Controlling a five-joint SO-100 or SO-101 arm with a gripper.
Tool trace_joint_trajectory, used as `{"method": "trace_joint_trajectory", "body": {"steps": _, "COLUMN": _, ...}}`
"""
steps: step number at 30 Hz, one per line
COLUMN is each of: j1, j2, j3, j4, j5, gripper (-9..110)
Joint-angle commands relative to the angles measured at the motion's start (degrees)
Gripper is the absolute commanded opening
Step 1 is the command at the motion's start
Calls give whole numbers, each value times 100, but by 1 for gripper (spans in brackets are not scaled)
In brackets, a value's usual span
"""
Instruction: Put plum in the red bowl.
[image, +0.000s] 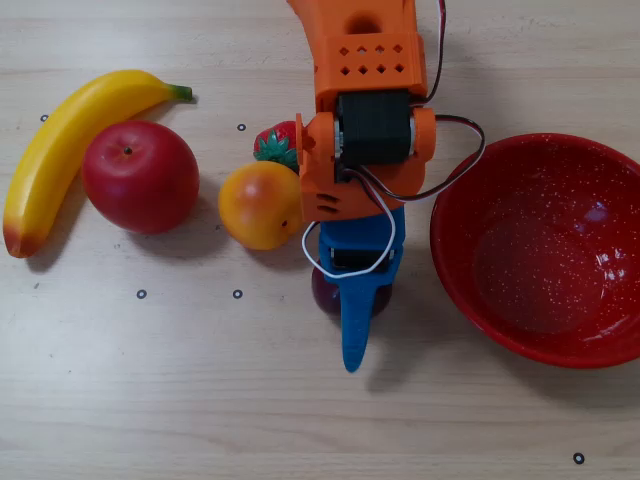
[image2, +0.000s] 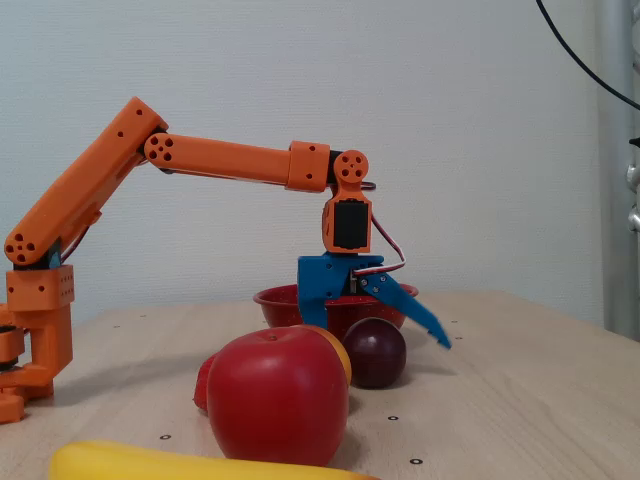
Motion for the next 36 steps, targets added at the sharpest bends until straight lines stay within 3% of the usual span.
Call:
{"method": "trace_joint_trajectory", "body": {"steps": 1, "j1": -193, "j2": 229, "j3": -545, "j4": 62, "j5": 9, "gripper": 48}}
{"method": "trace_joint_trajectory", "body": {"steps": 22, "j1": -202, "j2": 211, "j3": -519, "j4": 88, "j5": 246, "gripper": 22}}
{"method": "trace_joint_trajectory", "body": {"steps": 25, "j1": -202, "j2": 220, "j3": -519, "j4": 105, "j5": 290, "gripper": 15}}
{"method": "trace_joint_trajectory", "body": {"steps": 28, "j1": -211, "j2": 290, "j3": -519, "j4": 123, "j5": 343, "gripper": 0}}
{"method": "trace_joint_trajectory", "body": {"steps": 36, "j1": -123, "j2": 1178, "j3": -571, "j4": 527, "j5": 105, "gripper": 0}}
